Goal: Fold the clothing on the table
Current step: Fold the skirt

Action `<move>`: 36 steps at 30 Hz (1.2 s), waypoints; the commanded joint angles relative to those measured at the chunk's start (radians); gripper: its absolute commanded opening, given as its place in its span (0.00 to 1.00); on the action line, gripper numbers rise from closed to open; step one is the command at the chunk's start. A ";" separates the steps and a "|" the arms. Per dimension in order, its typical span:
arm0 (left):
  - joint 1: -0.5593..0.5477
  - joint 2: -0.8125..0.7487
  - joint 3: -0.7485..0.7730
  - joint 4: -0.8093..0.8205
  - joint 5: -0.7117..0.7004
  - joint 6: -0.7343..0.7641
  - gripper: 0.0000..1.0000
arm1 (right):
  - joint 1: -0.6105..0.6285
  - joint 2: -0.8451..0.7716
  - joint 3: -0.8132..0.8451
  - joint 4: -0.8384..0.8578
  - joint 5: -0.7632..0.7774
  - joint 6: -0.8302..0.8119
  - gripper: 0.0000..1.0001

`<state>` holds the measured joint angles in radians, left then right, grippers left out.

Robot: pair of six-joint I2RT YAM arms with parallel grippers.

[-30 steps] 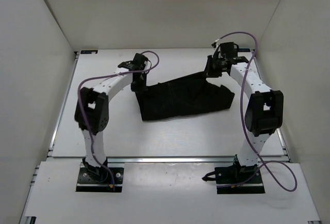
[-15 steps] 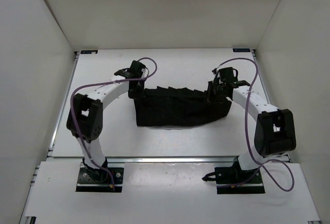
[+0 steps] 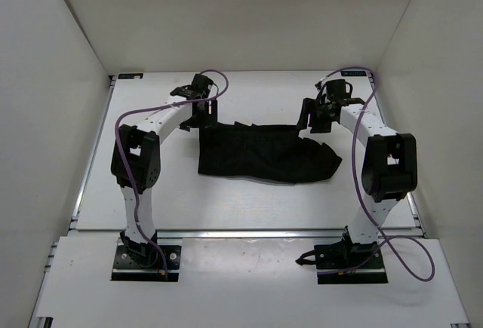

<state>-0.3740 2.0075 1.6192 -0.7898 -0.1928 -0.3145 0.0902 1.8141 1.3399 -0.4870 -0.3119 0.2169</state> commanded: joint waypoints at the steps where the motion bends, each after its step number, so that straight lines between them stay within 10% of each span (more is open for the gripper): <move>1: 0.012 -0.035 0.057 -0.009 -0.071 -0.005 0.95 | -0.001 -0.027 0.041 -0.025 0.014 -0.042 0.58; 7: 0.009 -0.099 0.105 -0.023 -0.065 0.006 0.98 | -0.013 -0.156 -0.024 -0.042 0.042 -0.018 0.83; 13: -0.104 -0.216 -0.057 0.162 0.087 -0.018 0.78 | -0.050 -0.381 -0.244 0.069 -0.016 0.084 0.87; 22: -0.178 -0.214 -0.318 0.296 0.190 -0.083 0.06 | 0.075 -0.530 -0.510 0.068 0.051 0.156 0.49; 36: -0.161 -0.194 -0.512 0.285 0.153 -0.150 0.00 | 0.062 -0.309 -0.473 0.137 0.072 0.139 0.19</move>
<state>-0.5419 1.8263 1.1461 -0.5049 -0.0269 -0.4332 0.1497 1.4521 0.8150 -0.4019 -0.2604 0.3725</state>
